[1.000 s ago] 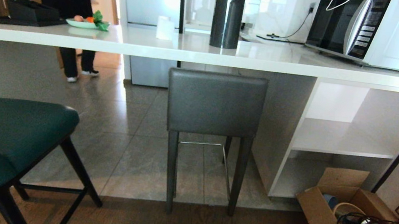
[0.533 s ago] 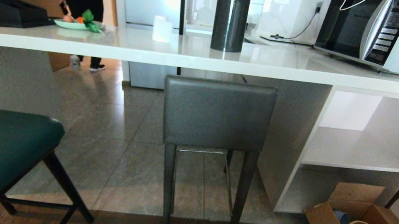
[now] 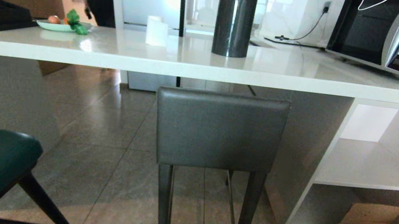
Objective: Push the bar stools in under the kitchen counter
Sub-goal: Pull the gray chair out from under the dining table
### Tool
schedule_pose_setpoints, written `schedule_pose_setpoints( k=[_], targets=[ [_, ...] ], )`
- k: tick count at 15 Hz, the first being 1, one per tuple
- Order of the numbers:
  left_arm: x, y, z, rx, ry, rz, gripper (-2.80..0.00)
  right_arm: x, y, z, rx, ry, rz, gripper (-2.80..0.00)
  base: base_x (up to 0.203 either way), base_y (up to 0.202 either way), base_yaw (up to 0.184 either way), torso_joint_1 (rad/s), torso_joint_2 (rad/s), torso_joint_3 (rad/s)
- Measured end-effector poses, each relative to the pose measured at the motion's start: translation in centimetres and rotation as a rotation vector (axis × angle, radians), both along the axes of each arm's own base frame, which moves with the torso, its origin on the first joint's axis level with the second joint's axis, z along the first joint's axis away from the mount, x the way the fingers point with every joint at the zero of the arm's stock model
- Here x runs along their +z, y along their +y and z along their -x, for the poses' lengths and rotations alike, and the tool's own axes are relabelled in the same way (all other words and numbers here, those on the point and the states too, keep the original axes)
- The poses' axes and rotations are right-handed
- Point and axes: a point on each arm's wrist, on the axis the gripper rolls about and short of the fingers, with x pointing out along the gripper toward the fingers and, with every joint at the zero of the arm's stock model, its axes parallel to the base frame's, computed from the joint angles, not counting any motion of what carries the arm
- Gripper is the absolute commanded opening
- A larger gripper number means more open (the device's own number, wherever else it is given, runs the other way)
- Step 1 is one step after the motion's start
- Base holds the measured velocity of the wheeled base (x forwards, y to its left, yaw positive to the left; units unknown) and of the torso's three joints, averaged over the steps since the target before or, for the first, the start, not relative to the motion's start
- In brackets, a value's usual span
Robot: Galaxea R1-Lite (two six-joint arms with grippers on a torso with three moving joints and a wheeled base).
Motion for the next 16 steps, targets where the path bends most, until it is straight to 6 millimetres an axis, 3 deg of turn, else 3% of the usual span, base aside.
schedule_pose_setpoints(
  k=[12, 16],
  targets=[
    [0.0, 0.0, 0.0, 0.001, 0.0, 0.001, -2.8, 0.0, 0.0, 0.0, -0.001, 0.0, 0.0, -2.8, 0.192, 0.0, 0.002, 0.003, 0.0, 0.002],
    [0.01, 0.0, 0.0, 0.0, -0.001, 0.012, -2.8, 0.0, 0.0, 0.0, -0.001, 0.0, 0.0, -2.8, 0.021, 0.0, 0.001, 0.003, 0.0, 0.001]
  ],
)
